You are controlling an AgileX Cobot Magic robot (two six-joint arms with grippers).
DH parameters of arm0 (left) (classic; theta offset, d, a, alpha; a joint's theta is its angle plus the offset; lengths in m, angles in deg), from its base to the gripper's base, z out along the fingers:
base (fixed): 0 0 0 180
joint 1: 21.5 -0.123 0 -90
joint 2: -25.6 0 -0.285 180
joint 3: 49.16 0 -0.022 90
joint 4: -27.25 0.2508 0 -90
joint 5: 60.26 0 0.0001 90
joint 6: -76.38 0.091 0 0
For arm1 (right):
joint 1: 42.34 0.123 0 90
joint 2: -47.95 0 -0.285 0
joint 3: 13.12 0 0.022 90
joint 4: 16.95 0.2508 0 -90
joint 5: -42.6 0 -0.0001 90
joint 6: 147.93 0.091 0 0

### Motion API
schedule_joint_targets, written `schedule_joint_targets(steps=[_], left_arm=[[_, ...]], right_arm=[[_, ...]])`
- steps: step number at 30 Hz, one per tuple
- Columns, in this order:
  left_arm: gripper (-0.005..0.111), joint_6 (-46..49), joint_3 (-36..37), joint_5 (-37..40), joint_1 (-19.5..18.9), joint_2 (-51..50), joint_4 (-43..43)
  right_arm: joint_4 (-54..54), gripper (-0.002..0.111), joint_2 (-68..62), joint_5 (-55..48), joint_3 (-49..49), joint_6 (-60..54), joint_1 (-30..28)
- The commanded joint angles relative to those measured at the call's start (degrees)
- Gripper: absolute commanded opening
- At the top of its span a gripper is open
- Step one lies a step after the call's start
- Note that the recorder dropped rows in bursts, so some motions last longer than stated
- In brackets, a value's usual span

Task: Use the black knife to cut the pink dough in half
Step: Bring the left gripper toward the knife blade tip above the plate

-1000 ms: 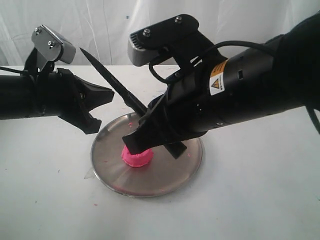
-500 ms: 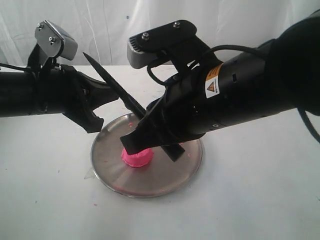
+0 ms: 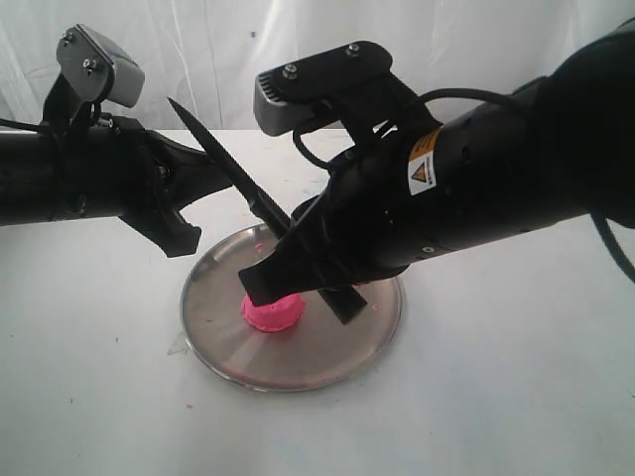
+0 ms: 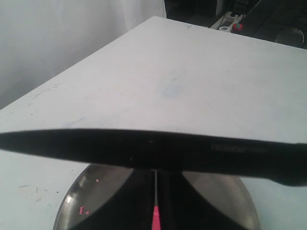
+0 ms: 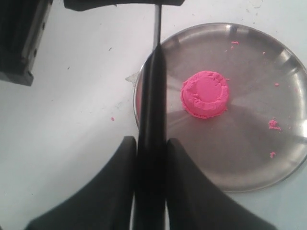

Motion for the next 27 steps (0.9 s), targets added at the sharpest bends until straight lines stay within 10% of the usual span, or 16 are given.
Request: schedule_joint_targets(steps=[1, 27], left_arm=[[0.009, 3.39, -0.26, 1.46, 0.03, 0.68, -1.19], [0.009, 3.65, 1.07, -3.31, 0.03, 2.54, -1.19]], right_arm=[[0.09, 0.0, -0.03, -0.41, 0.32, 0.38, -0.12], [-1.82, 0.0, -0.03, 0.55, 0.08, 0.8, -0.12]])
